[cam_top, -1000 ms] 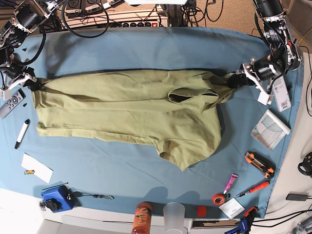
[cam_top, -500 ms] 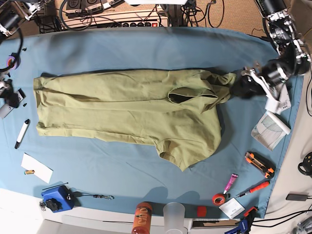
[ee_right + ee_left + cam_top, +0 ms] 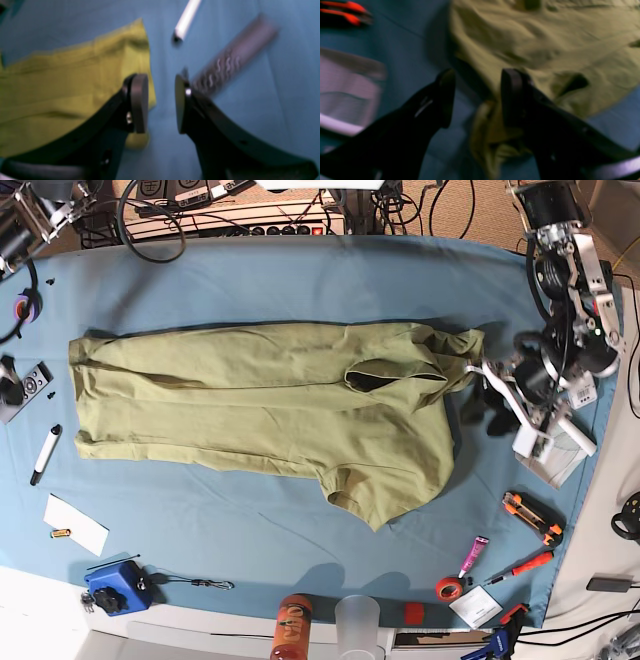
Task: Layout the t-shirt on the table in an organized manner, then fold the t-shirt properly
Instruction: 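Release the shirt with the left gripper and move it to the hem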
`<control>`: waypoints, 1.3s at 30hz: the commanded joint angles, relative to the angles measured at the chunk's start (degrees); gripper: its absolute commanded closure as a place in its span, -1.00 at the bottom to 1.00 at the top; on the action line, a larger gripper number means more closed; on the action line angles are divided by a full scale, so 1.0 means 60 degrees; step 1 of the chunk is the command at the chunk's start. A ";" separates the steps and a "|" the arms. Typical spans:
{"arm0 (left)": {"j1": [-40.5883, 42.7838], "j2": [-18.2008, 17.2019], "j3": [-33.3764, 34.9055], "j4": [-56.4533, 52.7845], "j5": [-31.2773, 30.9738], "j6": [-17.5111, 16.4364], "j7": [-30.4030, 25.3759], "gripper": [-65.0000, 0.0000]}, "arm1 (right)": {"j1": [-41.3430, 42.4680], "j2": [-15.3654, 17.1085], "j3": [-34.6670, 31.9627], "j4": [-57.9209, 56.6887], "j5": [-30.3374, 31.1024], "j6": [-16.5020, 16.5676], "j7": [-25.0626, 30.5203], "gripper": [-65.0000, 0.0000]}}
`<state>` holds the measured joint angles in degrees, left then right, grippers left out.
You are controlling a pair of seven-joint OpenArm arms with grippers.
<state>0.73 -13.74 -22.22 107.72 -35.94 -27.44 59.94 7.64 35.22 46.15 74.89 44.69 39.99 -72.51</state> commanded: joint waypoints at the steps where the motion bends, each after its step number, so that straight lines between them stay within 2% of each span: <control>1: -0.0346 -0.0175 -0.0011 0.0164 0.0015 -0.0007 -0.0226 0.05 | 0.0302 0.0302 -0.0313 0.0138 -0.0229 0.0002 0.0503 0.43; 2: -0.0492 -0.0266 -0.0011 0.0149 0.0102 -0.0004 -0.0229 0.05 | 0.0463 0.0299 -0.0725 0.0124 -0.0732 -0.0007 0.0860 0.43; 6: -0.0882 -0.0729 -0.0011 -0.0120 0.0317 0.0000 -0.0339 0.05 | 0.1089 0.0295 -0.2455 -0.0120 -0.2492 -0.0922 0.2102 0.43; 10: -0.0889 -0.0914 -0.0015 -0.0324 0.0321 0.0000 -0.0357 0.05 | 0.2069 0.0295 -0.3676 -0.1264 -0.3534 -0.1472 0.2743 0.43; 12: -0.0889 -0.0903 -0.0011 -0.0353 0.0310 0.0000 -0.0357 0.05 | 0.2663 0.0291 -0.3978 -0.2157 -0.3730 -0.1501 0.2947 0.43; 16: -0.0889 -0.0907 -0.0011 -0.0353 0.0310 0.0000 -0.0452 0.05 | 0.3559 0.0288 -0.4200 -0.3719 -0.3803 -0.1348 0.3129 0.43; 20: -0.0885 -0.0867 -0.0011 -0.0353 0.0284 -0.0007 -0.0769 0.05 | 0.3832 0.0175 -0.4200 -0.4350 -0.3887 -0.1038 0.3195 0.43; 23: -0.0885 -0.0729 -0.0004 -0.0353 0.0222 -0.0455 -0.1388 0.06 | 0.3756 -0.0084 -0.4200 -0.4379 -0.3942 -0.0882 0.3169 0.43; 26: -0.0896 -0.0623 0.0171 -0.0357 0.0226 -0.0648 -0.2011 0.06 | 0.3738 -0.0444 -0.4200 -0.4379 -0.4357 -0.1093 0.3191 0.43; 28: -0.0925 -0.0627 0.0656 -0.0368 0.0576 -0.0288 -0.2193 0.06 | 0.3738 -0.0648 -0.4200 -0.4379 -0.4462 -0.1231 0.3202 0.43; 30: -0.1078 -0.0627 0.1406 -0.0576 0.1355 0.0073 -0.2382 0.06 | 0.3727 -0.0798 -0.4200 -0.4379 -0.4462 -0.1319 0.3198 0.43; 34: -0.2131 -0.0652 0.3024 -0.1905 0.2663 0.0412 -0.2765 0.05 | 0.3723 -0.0994 -0.4200 -0.4379 -0.4473 -0.1428 0.3009 0.43; 37: -0.3373 -0.0645 0.3821 -0.3297 0.2812 0.0656 -0.2881 0.05 | 0.3719 -0.1060 -0.4200 -0.4379 -0.4648 -0.1432 0.2871 0.43; 39: -0.4204 -0.0648 0.4211 -0.4295 0.2776 0.0554 -0.2929 0.05 | 0.3697 -0.1056 -0.4200 -0.4379 -0.4645 -0.1432 0.2794 0.43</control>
<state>-23.31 -17.32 3.36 81.03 -18.72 -24.01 43.33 28.38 27.51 20.82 47.66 16.36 31.27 -56.60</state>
